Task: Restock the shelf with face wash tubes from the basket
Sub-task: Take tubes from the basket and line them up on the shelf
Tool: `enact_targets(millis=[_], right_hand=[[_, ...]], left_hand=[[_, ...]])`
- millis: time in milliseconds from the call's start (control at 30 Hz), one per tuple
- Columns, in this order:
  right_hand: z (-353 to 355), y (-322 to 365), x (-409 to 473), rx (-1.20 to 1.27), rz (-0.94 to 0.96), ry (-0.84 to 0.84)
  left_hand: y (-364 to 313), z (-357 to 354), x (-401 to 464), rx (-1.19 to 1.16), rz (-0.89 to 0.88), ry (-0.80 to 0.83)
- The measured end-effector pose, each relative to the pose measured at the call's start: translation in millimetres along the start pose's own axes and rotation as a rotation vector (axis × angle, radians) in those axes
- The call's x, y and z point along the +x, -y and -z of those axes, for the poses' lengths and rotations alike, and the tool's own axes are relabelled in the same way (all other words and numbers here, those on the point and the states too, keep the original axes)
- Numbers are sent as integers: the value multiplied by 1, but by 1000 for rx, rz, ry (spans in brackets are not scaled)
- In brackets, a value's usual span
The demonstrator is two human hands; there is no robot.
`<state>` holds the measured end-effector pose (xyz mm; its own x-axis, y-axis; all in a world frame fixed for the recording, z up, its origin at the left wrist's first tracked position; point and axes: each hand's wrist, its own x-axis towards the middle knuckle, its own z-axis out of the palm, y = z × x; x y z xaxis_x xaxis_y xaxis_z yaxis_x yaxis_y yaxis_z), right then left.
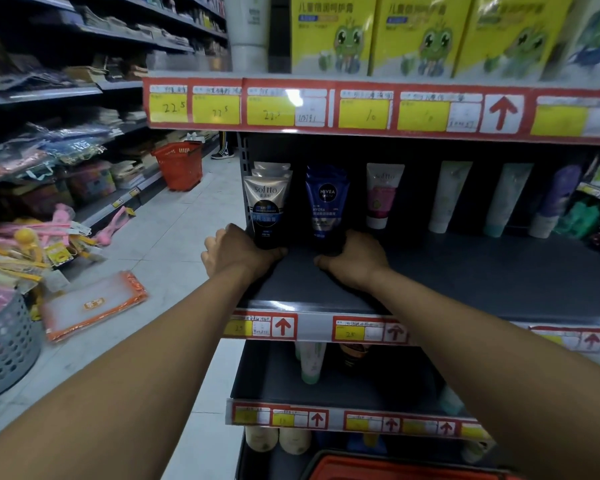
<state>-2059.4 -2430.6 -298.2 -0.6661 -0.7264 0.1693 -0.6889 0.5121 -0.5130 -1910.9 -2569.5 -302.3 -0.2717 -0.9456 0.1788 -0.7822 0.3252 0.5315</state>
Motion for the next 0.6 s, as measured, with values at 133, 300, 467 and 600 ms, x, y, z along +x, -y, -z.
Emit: enact_targets(millis=[133,300,467,600], right_hand=[[10,-4,-18,32,12,38],[22,-10,-50,63,90,79],[47,-16,-87,79,202,54],[62,-27,-120,86,249,3]], left_hand=[[2,18,-17,87,-36,70],[-1,34,-60,117,-162,73],[-13,43,-107,155,-289,29],[-27,49,-145,99,-369,-3]])
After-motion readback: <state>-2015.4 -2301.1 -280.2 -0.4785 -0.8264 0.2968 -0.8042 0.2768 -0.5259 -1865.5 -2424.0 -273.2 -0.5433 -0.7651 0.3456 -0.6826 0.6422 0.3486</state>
